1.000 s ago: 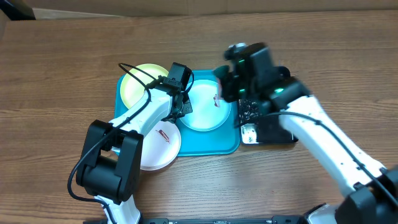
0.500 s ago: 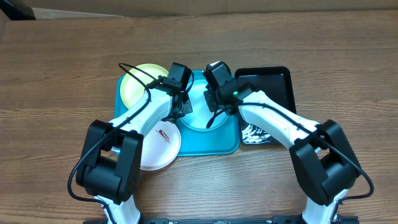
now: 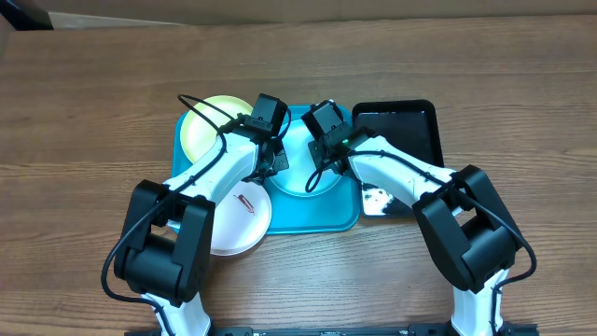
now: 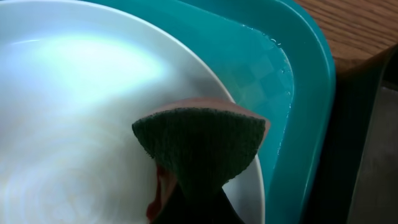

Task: Clean dirty plates on tray and stack at the side
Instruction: 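Carry the sponge to the light-blue plate and scrub its surface, then move the sponge back over the black tray with the right gripper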

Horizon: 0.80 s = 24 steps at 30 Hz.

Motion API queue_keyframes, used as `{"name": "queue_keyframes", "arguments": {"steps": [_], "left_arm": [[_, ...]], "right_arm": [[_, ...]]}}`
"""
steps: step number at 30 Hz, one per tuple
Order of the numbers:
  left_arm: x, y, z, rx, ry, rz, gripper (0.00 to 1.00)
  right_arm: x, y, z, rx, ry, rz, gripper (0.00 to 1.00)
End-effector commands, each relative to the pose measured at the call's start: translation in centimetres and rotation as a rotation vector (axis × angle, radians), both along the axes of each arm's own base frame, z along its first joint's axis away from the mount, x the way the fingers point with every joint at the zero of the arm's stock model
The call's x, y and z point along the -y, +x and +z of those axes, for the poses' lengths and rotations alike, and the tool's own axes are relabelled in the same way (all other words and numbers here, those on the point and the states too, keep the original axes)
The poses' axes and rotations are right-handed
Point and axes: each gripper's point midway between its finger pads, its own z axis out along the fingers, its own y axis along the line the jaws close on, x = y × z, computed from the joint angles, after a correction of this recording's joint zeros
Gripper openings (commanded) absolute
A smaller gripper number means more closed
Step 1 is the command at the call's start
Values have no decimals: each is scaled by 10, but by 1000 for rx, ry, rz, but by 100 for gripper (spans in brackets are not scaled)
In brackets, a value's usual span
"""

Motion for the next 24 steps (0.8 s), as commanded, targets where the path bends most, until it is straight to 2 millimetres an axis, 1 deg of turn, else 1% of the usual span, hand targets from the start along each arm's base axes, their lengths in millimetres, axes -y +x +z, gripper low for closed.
{"name": "queue_keyframes", "arguments": {"steps": [1, 3, 5, 7, 10, 12, 14, 15, 17, 21, 22, 24], "left_arm": [[-12, -1, 0, 1, 36, 22, 4], [-12, -1, 0, 0, 37, 19, 4], [-12, -1, 0, 1, 37, 18, 4], [-12, -1, 0, 1, 37, 18, 4], [-12, -1, 0, 1, 37, 18, 4], [-12, -1, 0, 1, 37, 18, 4], [-12, -1, 0, 1, 37, 18, 4], [-12, -1, 0, 1, 37, 18, 4], [-12, -1, 0, 1, 38, 15, 4], [-12, -1, 0, 2, 41, 15, 4], [-12, -1, 0, 2, 41, 15, 4], [-12, -1, 0, 2, 41, 15, 4]], "right_arm": [[-6, -4, -22, -63, 31, 12, 4], [-15, -12, -27, -107, 79, 41, 4], [-29, -22, -28, -162, 151, 82, 4], [-46, -34, -26, -223, 241, 131, 4], [-61, -46, -22, -283, 330, 180, 4], [-67, -50, -17, -307, 377, 199, 4], [-71, -47, -10, -312, 416, 210, 4], [-72, -43, -3, -310, 436, 212, 4], [-72, -35, 16, -304, 494, 219, 4], [-69, -16, 74, -289, 676, 256, 4], [-65, -12, 91, -280, 725, 267, 4], [-53, -7, 115, -264, 791, 274, 4]]}}
